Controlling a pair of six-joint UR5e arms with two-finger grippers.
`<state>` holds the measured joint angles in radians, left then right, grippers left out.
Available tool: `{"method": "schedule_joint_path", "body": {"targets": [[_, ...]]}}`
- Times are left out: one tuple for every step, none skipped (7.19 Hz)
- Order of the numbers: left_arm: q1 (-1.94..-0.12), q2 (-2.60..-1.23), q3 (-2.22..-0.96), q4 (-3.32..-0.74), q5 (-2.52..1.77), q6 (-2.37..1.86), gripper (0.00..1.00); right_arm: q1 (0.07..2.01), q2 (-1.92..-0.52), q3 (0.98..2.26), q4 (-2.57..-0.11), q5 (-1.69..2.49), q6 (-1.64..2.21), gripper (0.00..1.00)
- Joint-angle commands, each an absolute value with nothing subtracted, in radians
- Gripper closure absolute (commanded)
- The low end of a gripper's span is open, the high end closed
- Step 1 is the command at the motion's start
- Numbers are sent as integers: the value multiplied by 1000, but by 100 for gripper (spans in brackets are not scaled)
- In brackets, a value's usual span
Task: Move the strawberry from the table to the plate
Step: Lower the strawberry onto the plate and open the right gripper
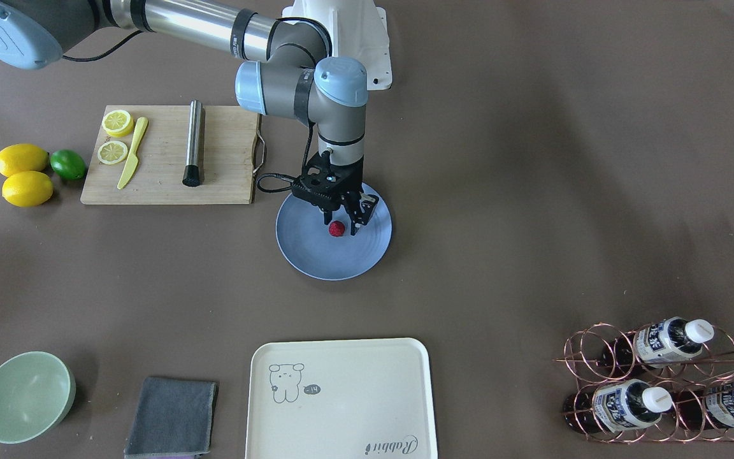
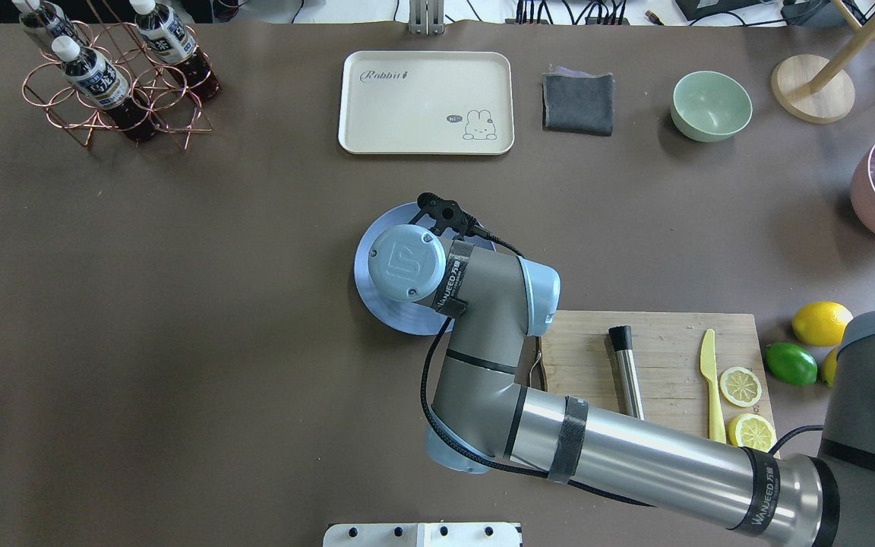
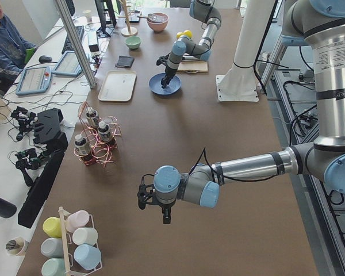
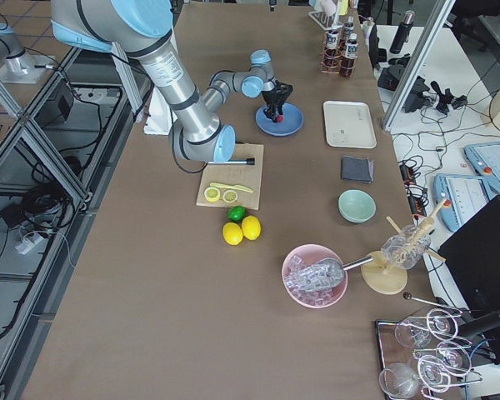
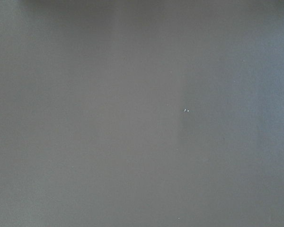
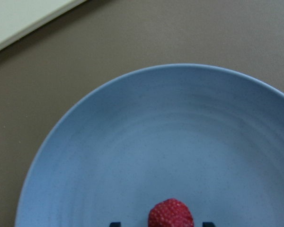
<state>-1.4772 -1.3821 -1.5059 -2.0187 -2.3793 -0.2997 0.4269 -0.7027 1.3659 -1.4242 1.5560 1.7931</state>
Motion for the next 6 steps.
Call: {"method": "schedule_joint_path", "body": {"targets": [[-1477,-1382,-1506,-2019,-2379,-299,2,474,-703,1409,-1460,1626,1763,0],[-1477,-1379,-1508,-2019,-2379,-301,2,498,-701,1463,-1533,1661,1723,0],[-1477,-1379,-1511,-2019,-2379,-299,2,553,-710,1512,-1599,1737,1677,0],[-1476,-1381,-1509,-2014,-2378,-299,2,622,-748,1550,-1629,1822,1586,0],[-1476,-1381,-1508,-2011,-2378,-299,2,712,-846,1604,-1631,1906,1449,0],[-1474,-1382,-1508,-2010,-2378,-299,2,823,-952,1646,-1631,1987,1234,0]]}}
